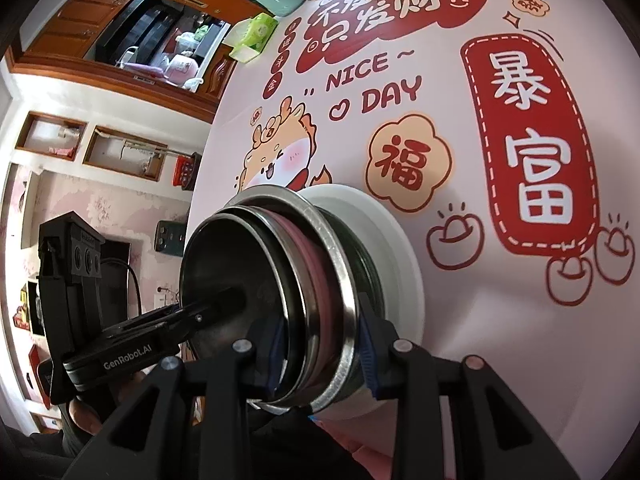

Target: Organize plates and bowls

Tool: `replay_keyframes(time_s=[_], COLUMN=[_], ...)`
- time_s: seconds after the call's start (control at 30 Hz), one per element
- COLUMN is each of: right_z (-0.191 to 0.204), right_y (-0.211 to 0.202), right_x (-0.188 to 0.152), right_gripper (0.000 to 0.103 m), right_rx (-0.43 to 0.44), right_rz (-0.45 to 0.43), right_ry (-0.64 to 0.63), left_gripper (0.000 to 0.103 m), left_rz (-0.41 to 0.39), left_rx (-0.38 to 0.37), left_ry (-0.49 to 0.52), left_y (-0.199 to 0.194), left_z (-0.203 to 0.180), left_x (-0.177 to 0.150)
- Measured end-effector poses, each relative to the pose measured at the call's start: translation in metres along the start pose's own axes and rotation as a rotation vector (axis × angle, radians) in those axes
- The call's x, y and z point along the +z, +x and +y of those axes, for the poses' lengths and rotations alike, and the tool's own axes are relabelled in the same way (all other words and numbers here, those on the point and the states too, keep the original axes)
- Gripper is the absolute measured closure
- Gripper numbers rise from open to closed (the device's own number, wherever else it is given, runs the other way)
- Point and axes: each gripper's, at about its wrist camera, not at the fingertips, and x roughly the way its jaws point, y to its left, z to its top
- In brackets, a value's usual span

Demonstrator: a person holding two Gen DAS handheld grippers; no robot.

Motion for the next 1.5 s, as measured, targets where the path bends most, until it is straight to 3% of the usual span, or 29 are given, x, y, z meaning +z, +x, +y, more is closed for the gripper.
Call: replay_keyframes(time_s=[0.8,1.3,1.4,1.5], right_z=[-0.001,0.006,0.008,0.009], right_y=[0.015,0.017,0.016,0.012], right_x=[-0.011,-0.016,-0.018,-0.019], right_gripper=[0.071,0.069,0.069,0.068], right_rx=[-0.055,-0.091,-0.104,-0.109], right_rz=[-0.019,-0.036,-0.046,-0.071], right_ry=[0.090,0.087,0.084,0.081], left_gripper=[0.063,0.062,0.053,0.052], left_rz=[0.059,0.047,0.027,0.006], left_rx=[-0.017,-0.012,-0.005,-0.007], left_ry=[0.073,0.099,0.102,0.107], left_y=[0.020,0.016,0.011,0.006], left_z=[0.009,0.012,0.014,0.014], left_x=[0.005,0.000,-0.001,-0.001])
